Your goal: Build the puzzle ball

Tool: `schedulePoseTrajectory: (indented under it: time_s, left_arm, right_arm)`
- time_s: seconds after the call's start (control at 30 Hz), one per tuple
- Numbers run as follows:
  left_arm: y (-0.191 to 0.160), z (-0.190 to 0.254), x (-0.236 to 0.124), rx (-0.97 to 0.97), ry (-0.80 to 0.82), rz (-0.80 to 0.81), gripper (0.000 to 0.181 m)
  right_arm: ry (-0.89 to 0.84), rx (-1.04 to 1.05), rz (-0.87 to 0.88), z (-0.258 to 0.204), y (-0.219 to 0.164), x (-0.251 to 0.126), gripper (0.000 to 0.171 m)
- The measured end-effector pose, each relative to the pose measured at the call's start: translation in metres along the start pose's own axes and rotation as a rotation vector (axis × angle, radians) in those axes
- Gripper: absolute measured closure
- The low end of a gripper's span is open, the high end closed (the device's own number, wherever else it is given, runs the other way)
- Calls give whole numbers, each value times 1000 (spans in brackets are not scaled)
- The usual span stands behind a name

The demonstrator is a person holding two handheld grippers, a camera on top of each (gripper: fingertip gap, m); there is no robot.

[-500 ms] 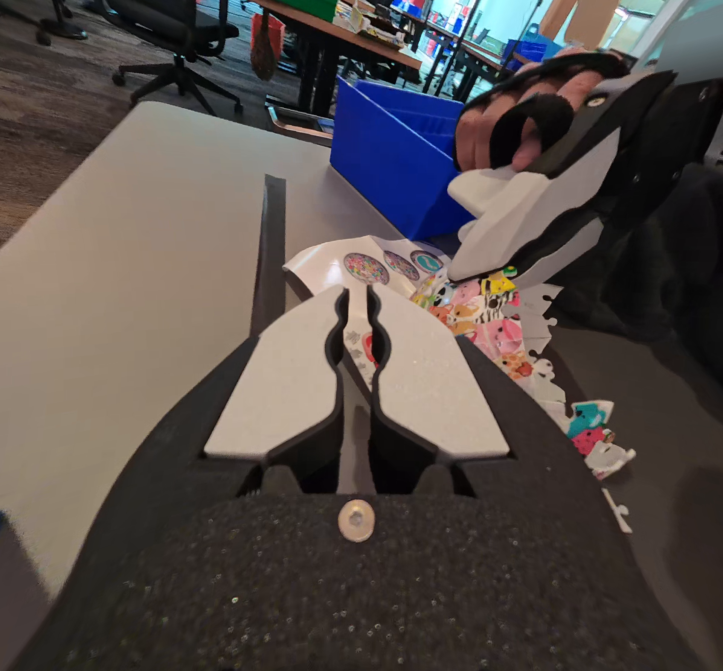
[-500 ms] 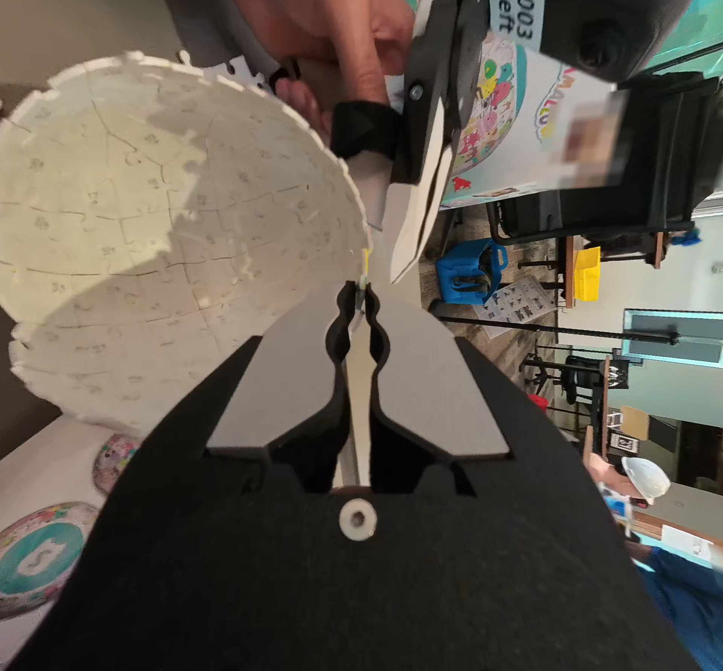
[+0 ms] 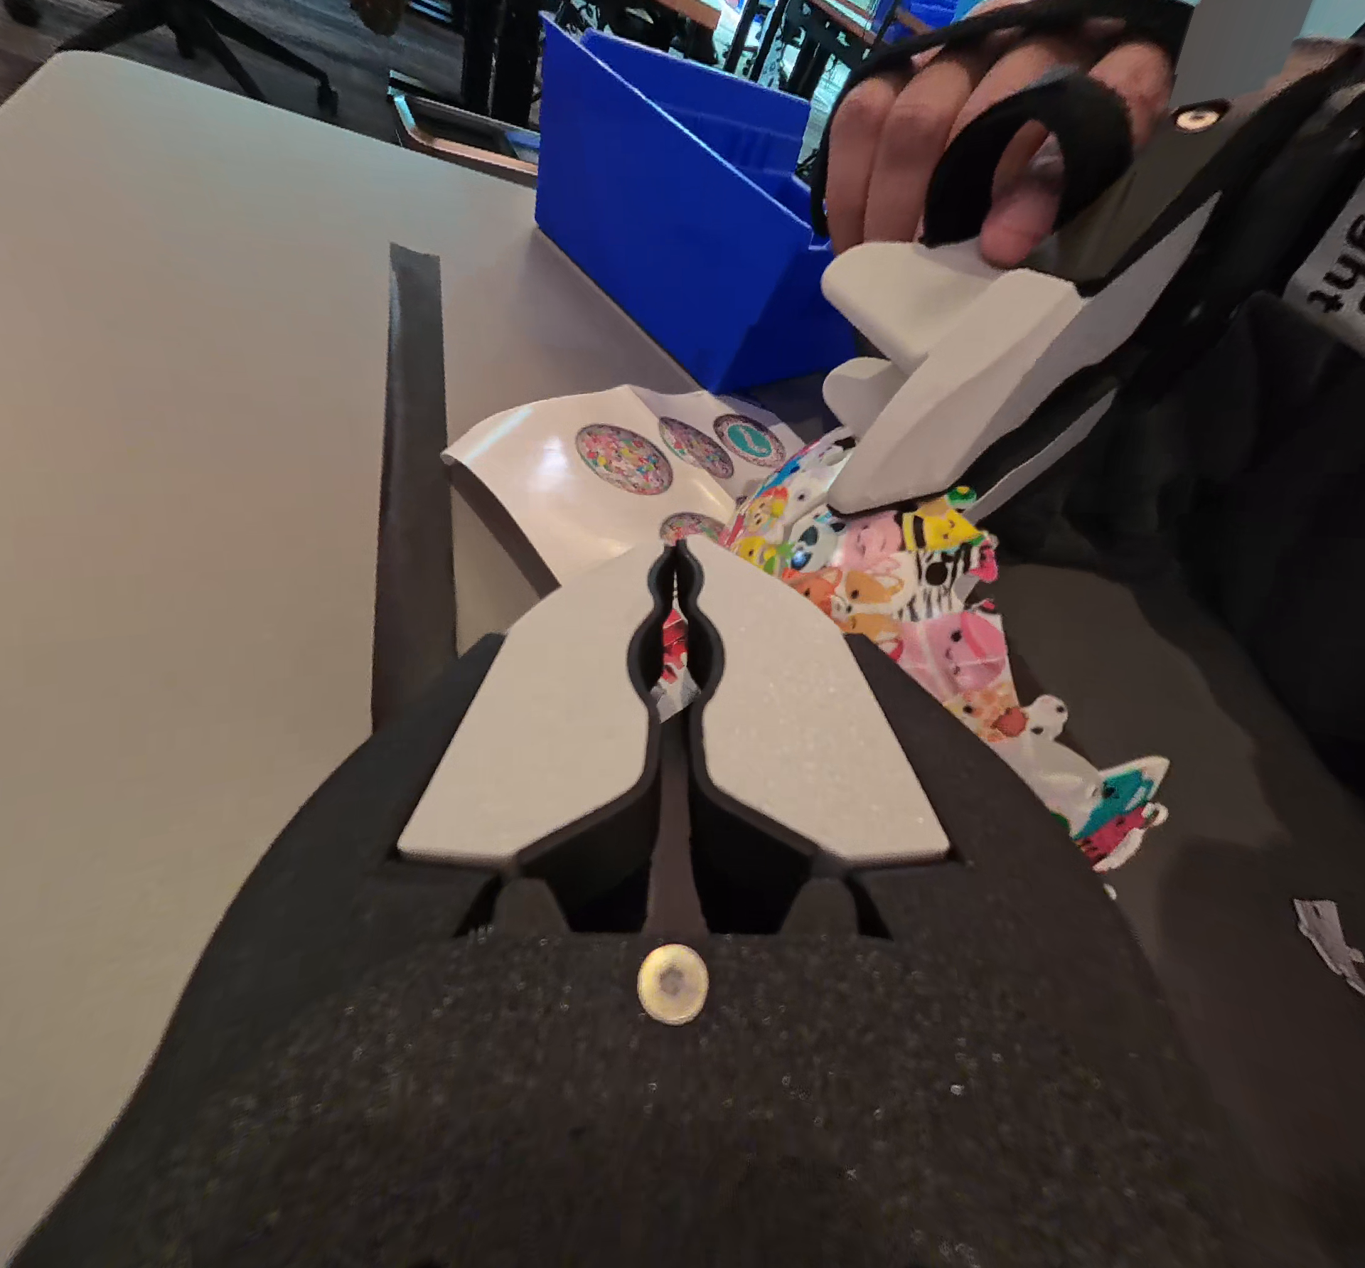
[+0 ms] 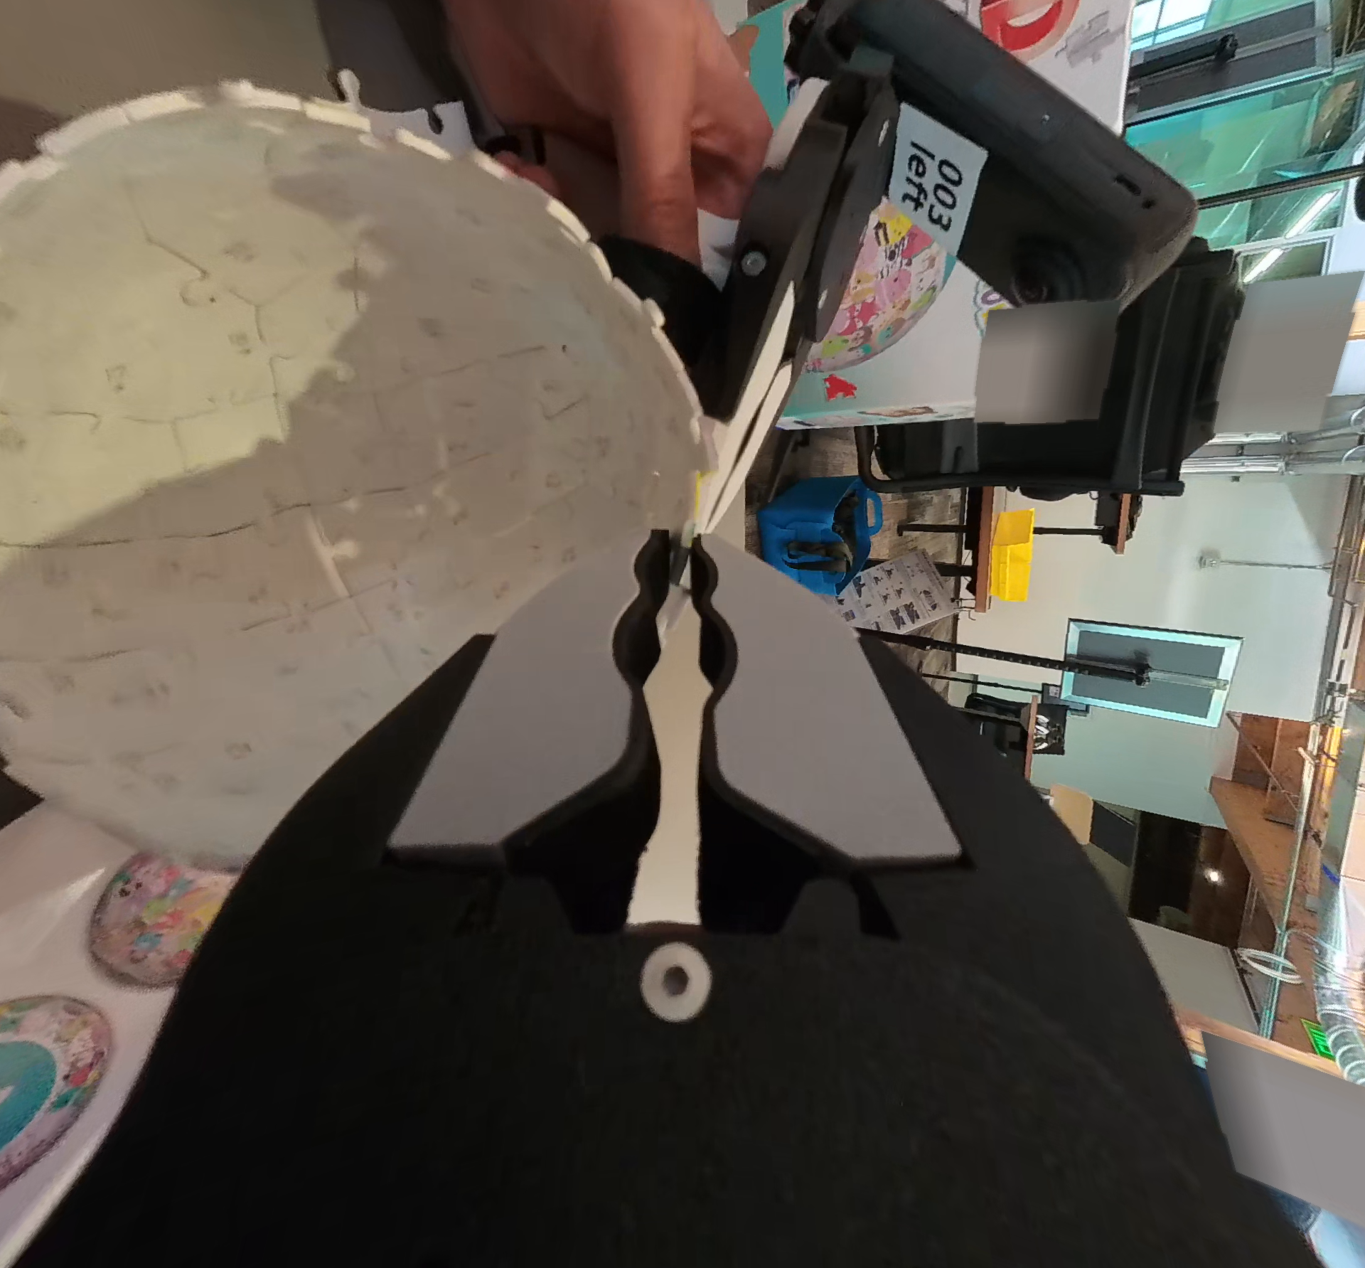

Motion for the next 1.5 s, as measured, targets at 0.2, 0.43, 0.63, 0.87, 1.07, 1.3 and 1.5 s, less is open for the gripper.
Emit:
schedulePoseTrajectory:
  time_s: [0.2, 0.43, 0.63, 0.87, 1.07, 1.3, 1.5]
  left_arm:
    - [-1, 0, 0, -18, -6, -2, 181]
    - [-2, 0, 2, -12, -5, -21, 181]
    - [-3, 1, 5, 0, -5, -38, 181]
    - [-4, 1, 7, -1, -2, -55, 181]
    - [-6, 1, 10, 11, 4, -81, 181]
    - [-8, 1, 12, 12, 16, -98, 181]
    - [-13, -1, 18, -4, 5, -151, 181]
  right_arm:
    - [-4, -11, 9, 0, 1, 1, 166]
    - [17, -85, 22, -1, 3, 0, 166]
    - [76, -110, 23, -1, 4, -2, 167]
    - [93, -144, 5, -1, 5, -1, 167]
    - [94, -168, 11, -3, 7, -2, 167]
    - [98, -152, 5, -3, 6, 0, 166]
    - [111, -116, -4, -4, 7, 0, 166]
Point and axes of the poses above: each gripper's, where its closed fingertips meet, x out along the fingers, y out of its top, z = x × y across the jaws, the point moved 4 cm from there along -x, back along the fingers, and after that the axes turned 12 degrees about x, right-handed, at the moved point
